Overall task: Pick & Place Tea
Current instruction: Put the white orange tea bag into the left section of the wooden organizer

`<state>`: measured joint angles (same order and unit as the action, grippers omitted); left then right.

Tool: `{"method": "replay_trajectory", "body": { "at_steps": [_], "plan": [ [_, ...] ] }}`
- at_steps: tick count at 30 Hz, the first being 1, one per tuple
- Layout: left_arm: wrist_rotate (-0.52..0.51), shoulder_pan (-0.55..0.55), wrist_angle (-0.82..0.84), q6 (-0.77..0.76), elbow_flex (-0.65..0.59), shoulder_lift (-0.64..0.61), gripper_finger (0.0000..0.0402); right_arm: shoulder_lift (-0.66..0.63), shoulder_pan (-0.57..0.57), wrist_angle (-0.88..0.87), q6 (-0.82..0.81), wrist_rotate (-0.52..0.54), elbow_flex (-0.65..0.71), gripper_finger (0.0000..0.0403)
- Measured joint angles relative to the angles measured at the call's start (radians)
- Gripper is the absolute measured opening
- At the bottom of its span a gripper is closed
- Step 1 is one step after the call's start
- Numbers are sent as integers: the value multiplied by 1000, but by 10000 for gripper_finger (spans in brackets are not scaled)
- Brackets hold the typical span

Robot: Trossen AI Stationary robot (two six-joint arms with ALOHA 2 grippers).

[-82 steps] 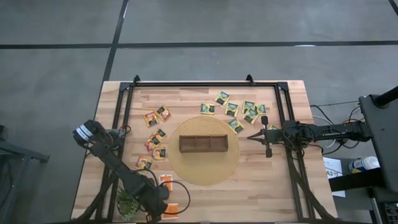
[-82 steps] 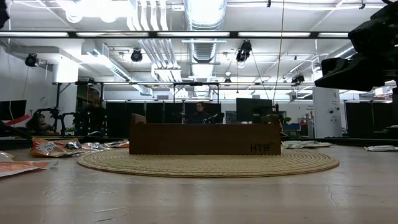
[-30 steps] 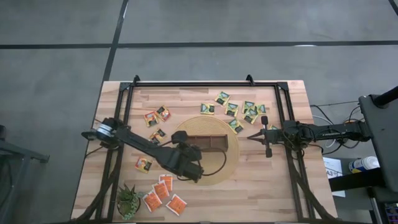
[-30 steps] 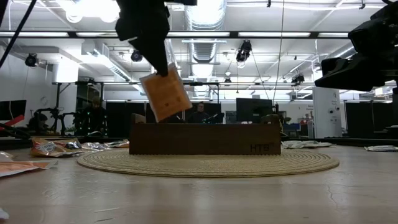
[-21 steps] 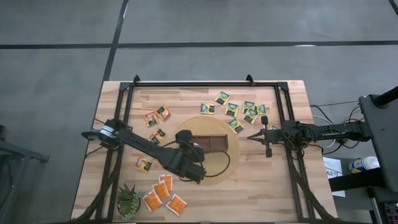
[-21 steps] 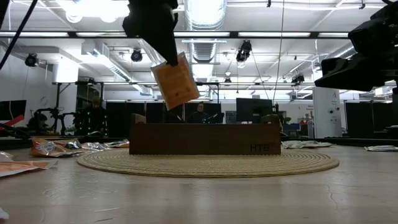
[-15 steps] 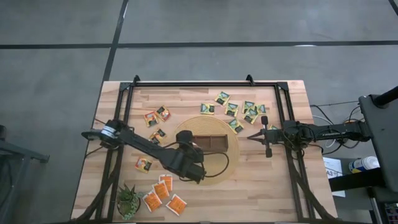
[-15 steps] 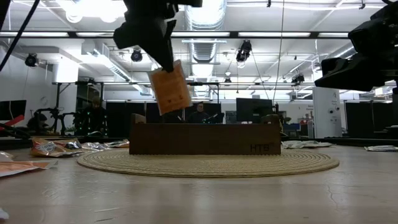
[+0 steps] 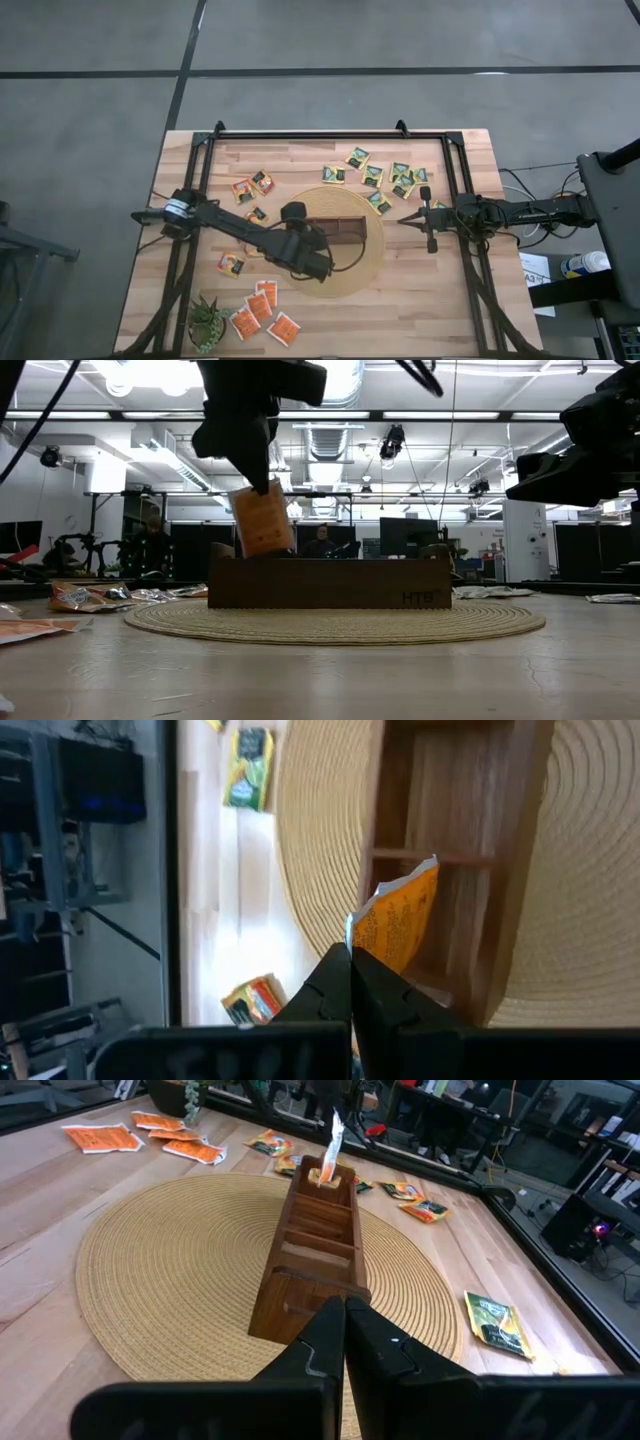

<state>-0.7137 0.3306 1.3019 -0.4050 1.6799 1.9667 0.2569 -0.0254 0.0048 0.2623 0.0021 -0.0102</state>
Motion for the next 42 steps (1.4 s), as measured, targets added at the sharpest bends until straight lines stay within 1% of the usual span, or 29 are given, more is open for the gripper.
{"method": "replay_trajectory", "body": {
  "at_steps": [12,18,27,32,37,42],
  "plan": [
    [25,-33,16,-30,-29,-2,0,0,0,0,0,0,0,9],
    [66,-55,2,-37,-49,-2,0,0,0,0,0,0,0,9],
    [59,-80,-21,-37,-50,-2,0,0,0,0,0,0,0,9],
    [58,-81,-66,-26,-50,-2,1,0,0,0,0,0,0,9],
    [58,-81,-124,18,-50,-2,13,0,0,0,0,0,0,9],
    [58,-80,-149,38,-50,-2,43,0,0,0,0,0,0,9]
  ]
}}
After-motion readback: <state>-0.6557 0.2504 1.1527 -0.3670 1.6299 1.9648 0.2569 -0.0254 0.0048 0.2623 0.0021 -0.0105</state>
